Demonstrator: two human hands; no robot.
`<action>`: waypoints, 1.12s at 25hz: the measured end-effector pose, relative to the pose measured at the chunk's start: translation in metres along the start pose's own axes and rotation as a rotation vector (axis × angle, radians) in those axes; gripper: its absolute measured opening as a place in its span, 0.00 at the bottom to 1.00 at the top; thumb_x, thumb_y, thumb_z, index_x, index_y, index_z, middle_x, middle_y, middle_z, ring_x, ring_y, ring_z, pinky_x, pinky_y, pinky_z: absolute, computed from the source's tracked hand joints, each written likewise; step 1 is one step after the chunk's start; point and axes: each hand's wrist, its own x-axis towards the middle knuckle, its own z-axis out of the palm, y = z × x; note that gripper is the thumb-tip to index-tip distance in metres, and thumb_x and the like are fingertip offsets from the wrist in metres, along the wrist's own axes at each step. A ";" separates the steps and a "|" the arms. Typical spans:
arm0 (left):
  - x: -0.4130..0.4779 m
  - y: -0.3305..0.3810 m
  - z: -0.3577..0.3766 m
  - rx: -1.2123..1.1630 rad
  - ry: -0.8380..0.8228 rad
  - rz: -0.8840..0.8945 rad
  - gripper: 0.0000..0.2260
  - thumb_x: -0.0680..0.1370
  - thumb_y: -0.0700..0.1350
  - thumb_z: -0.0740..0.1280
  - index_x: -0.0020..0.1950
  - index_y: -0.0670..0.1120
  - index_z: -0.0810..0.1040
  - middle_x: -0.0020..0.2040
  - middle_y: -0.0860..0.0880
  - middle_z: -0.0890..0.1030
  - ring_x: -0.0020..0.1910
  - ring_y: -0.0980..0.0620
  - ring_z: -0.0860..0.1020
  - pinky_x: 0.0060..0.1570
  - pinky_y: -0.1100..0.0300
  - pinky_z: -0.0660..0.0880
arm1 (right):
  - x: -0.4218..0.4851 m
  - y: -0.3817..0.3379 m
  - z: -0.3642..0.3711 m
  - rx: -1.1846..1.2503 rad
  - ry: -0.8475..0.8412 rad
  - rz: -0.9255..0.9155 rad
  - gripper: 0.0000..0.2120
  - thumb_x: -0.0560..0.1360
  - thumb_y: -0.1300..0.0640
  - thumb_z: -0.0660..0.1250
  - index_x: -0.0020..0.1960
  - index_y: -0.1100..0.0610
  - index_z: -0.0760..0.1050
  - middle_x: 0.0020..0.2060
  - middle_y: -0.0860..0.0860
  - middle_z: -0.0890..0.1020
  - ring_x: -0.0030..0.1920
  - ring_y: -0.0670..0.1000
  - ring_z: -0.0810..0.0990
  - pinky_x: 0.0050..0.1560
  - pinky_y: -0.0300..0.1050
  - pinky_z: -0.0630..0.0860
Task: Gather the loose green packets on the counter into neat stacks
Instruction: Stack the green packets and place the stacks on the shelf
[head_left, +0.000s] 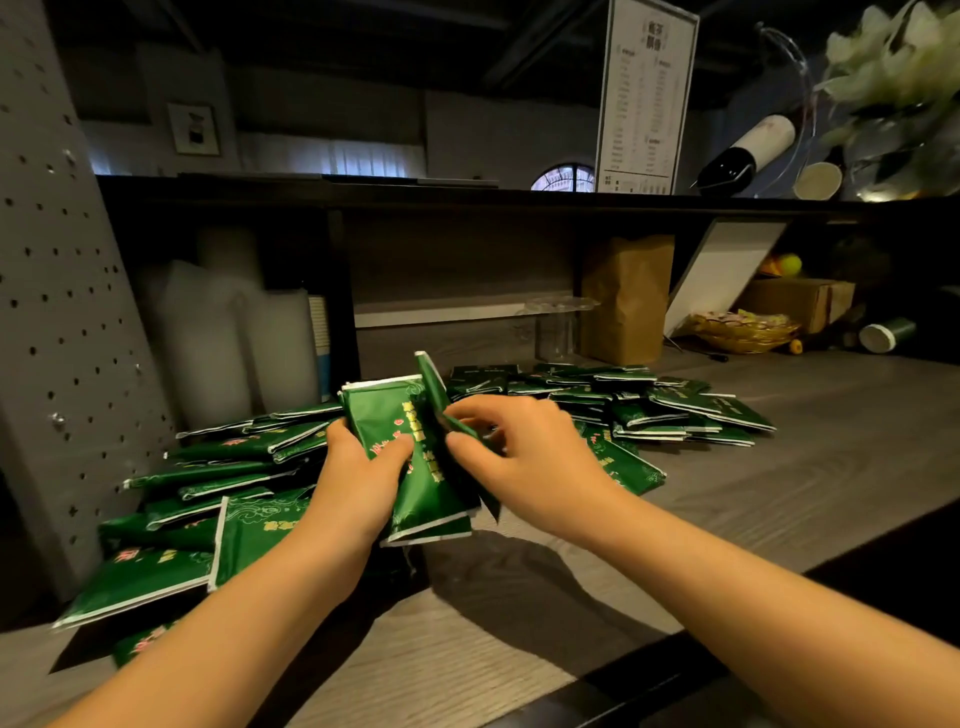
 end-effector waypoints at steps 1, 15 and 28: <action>0.002 -0.001 -0.001 -0.022 0.007 -0.005 0.11 0.78 0.40 0.64 0.58 0.45 0.68 0.52 0.43 0.80 0.50 0.45 0.80 0.54 0.45 0.76 | -0.001 -0.003 0.005 0.014 -0.021 -0.018 0.14 0.78 0.48 0.61 0.60 0.49 0.77 0.54 0.46 0.81 0.55 0.48 0.78 0.57 0.48 0.73; -0.003 0.004 0.000 -0.255 -0.055 0.000 0.16 0.78 0.46 0.64 0.64 0.46 0.66 0.52 0.47 0.80 0.45 0.51 0.81 0.37 0.57 0.77 | -0.007 -0.004 0.028 0.305 -0.243 -0.030 0.32 0.81 0.54 0.57 0.77 0.46 0.41 0.75 0.38 0.44 0.73 0.33 0.44 0.68 0.26 0.47; 0.000 -0.001 0.002 -0.182 -0.083 0.041 0.24 0.78 0.41 0.66 0.71 0.48 0.61 0.54 0.49 0.79 0.48 0.49 0.80 0.42 0.54 0.77 | -0.011 0.112 -0.048 -0.549 -0.490 0.466 0.29 0.78 0.45 0.61 0.74 0.56 0.59 0.69 0.56 0.69 0.67 0.57 0.69 0.65 0.48 0.68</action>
